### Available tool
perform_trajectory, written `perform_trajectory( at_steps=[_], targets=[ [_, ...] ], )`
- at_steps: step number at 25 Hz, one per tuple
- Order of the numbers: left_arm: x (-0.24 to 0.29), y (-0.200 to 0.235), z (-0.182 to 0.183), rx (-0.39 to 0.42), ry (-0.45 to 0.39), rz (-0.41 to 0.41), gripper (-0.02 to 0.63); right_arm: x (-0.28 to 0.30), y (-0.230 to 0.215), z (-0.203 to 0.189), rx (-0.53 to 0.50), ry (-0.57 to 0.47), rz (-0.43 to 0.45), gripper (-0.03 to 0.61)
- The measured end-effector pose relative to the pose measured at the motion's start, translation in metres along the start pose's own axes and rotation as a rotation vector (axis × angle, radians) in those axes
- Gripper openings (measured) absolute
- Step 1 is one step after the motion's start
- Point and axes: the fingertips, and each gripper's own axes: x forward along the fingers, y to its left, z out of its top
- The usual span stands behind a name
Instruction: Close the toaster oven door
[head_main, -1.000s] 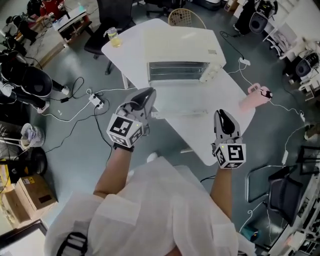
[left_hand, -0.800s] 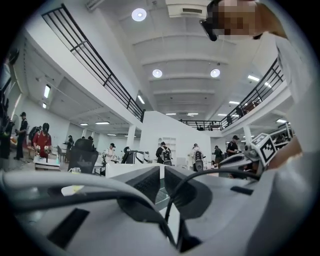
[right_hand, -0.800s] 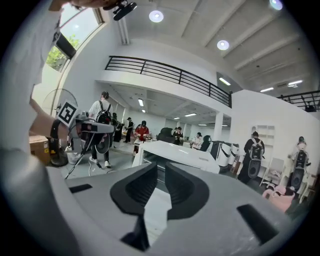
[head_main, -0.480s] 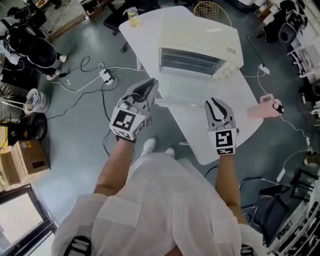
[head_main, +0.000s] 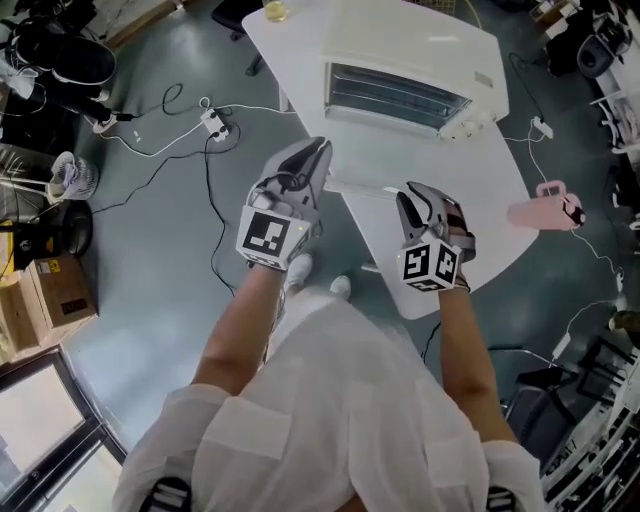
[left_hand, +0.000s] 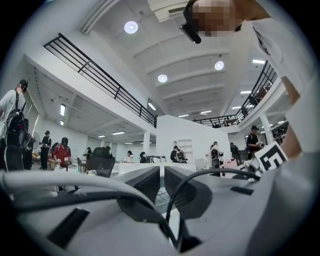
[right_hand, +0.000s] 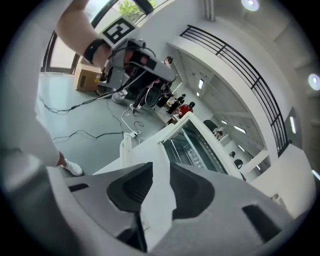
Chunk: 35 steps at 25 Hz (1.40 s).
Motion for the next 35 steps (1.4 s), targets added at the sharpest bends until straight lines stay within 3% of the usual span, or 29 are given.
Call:
perform_trajectory(
  at_steps=[5, 11, 23, 35],
  targets=[
    [0.001, -0.006, -0.014, -0.013, -0.002, 0.013, 0.025, 0.023, 0.029, -0.019, -0.142, 0.071, 0.017, 0.113],
    [-0.002, -0.007, -0.027, -0.02, -0.011, 0.014, 0.025, 0.044, 0.061, -0.034, -0.235, 0.118, 0.041, 0.133],
    [-0.004, -0.002, -0.038, -0.025, -0.002, 0.021, 0.025, 0.078, 0.091, -0.067, -0.286, 0.211, 0.086, 0.133],
    [-0.004, 0.005, -0.041, -0.029, 0.026, 0.02, 0.025, 0.093, 0.092, -0.076, -0.275, 0.263, 0.102, 0.123]
  ],
)
